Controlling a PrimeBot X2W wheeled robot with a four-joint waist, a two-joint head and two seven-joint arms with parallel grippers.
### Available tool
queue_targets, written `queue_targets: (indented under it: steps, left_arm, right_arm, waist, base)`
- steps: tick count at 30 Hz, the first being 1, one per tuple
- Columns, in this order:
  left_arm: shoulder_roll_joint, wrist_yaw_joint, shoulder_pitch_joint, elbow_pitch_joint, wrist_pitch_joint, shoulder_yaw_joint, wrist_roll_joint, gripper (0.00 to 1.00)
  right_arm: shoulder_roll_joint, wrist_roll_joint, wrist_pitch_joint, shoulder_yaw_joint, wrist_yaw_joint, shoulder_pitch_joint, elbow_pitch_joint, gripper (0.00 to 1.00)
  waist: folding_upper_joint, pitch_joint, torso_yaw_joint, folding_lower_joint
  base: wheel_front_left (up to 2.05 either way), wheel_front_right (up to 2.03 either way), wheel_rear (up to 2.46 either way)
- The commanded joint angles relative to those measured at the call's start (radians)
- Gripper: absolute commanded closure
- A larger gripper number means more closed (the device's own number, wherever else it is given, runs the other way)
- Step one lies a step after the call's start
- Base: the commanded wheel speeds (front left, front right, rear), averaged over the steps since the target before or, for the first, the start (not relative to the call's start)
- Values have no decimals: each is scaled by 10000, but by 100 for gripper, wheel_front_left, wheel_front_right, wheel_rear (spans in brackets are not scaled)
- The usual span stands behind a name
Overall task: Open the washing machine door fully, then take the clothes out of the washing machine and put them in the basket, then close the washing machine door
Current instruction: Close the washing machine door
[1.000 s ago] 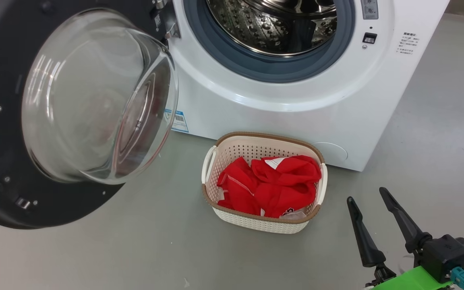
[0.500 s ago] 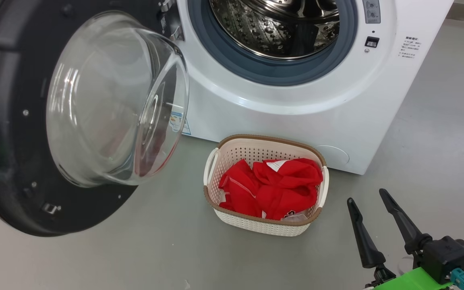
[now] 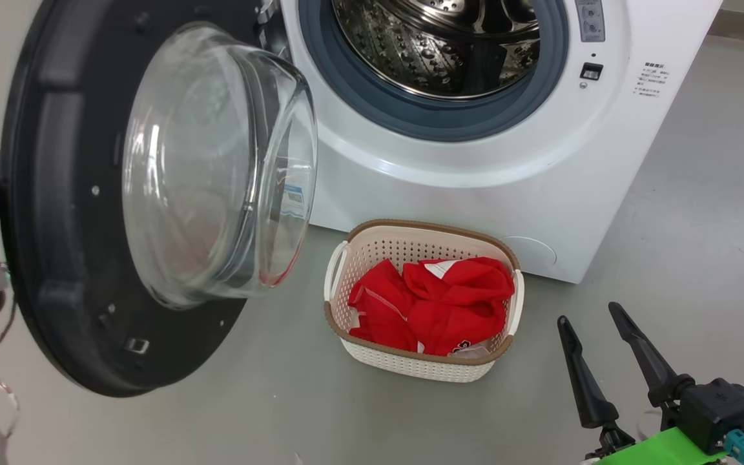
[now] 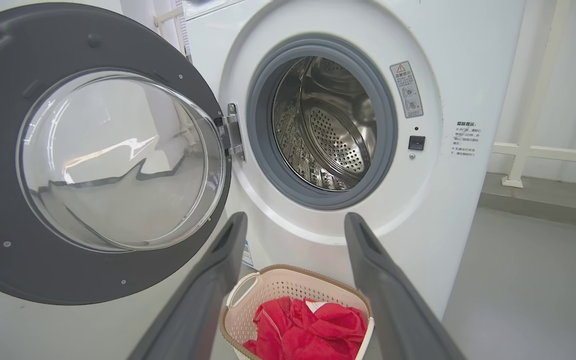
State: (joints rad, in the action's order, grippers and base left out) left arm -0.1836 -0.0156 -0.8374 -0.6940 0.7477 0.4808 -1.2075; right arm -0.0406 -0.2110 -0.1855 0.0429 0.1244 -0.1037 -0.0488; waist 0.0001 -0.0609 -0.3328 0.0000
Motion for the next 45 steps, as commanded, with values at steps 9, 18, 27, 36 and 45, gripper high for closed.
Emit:
queue_targets:
  steps: [9,18,27,36,45]
  left_arm:
    - [609,496,879,2004,668,-176,-318,100]
    - [1017,888,1453,3014,923,-416,-463,100]
    - [1281,1044,1889,3383,876,-869,-885,100]
    - [1330,984,2095,3272,433,-1655,-1617,100]
    - [1332,815,2054,3006,-160,-2290,-2148,100]
  right_arm:
    - [-97,-185,-205,240,63,371,-104,0]
    - [-97,-288,-301,285,63,365,10,0]
    - [-97,-360,-394,329,63,360,99,0]
    - [-97,-347,-388,341,63,411,91,0]
    - [-97,-321,-336,317,63,457,23,0]
  waist:
    - [-1,136,135,0]
    - [-1,248,236,0]
    - [-1,291,478,0]
    - [-1,194,949,0]
    - [-1,69,1515,0]
  base:
    - [0,0,0]
    - [0,0,0]
    - [0,0,0]
    - [0,0,0]
    - [0,0,0]
